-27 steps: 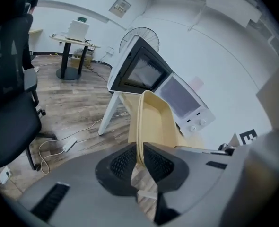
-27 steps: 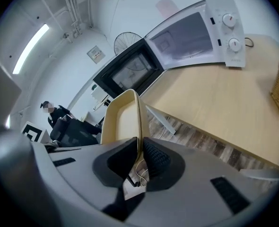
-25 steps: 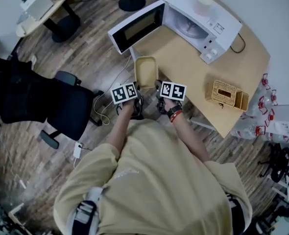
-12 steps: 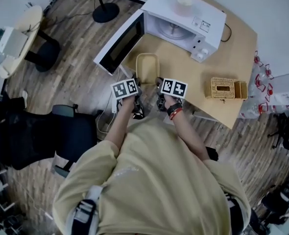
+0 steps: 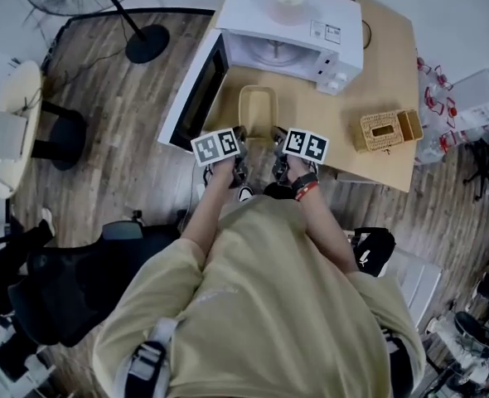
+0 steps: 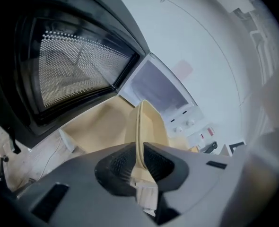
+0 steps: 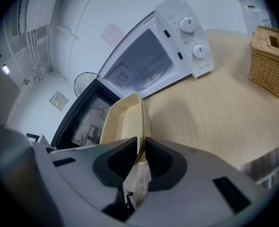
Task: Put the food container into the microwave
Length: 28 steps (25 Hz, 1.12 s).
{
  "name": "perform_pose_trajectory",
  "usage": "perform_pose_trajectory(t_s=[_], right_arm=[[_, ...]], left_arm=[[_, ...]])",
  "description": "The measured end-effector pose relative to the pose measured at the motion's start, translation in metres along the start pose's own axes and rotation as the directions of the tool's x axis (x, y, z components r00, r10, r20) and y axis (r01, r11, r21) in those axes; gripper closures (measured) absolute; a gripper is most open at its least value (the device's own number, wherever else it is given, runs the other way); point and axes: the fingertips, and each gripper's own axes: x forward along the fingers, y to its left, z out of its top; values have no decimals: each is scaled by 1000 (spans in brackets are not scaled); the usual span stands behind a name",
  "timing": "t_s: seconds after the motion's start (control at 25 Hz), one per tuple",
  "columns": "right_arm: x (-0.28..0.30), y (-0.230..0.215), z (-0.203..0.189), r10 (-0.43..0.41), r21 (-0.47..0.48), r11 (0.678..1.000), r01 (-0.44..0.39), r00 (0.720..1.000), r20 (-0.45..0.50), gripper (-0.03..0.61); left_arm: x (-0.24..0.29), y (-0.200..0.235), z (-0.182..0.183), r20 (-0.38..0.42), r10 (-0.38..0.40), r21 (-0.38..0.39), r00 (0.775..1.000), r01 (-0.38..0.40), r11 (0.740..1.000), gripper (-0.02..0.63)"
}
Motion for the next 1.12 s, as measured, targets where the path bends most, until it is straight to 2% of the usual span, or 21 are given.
perform_pose_trajectory(t_s=[0.24, 0.56, 1.12], right_arm=[[2, 3, 7, -47, 12, 999, 47, 998, 43, 517], [13, 1, 33, -61, 42, 997, 57, 993, 101, 517], [29, -26, 59, -95, 41, 995, 91, 991, 92, 517]], left_arm=[[8, -1, 12, -32, -47, 44, 998, 48, 998, 551], [29, -5, 32, -23, -48, 114, 999, 50, 992, 551], [66, -19, 48, -26, -53, 112, 998, 56, 992, 551]])
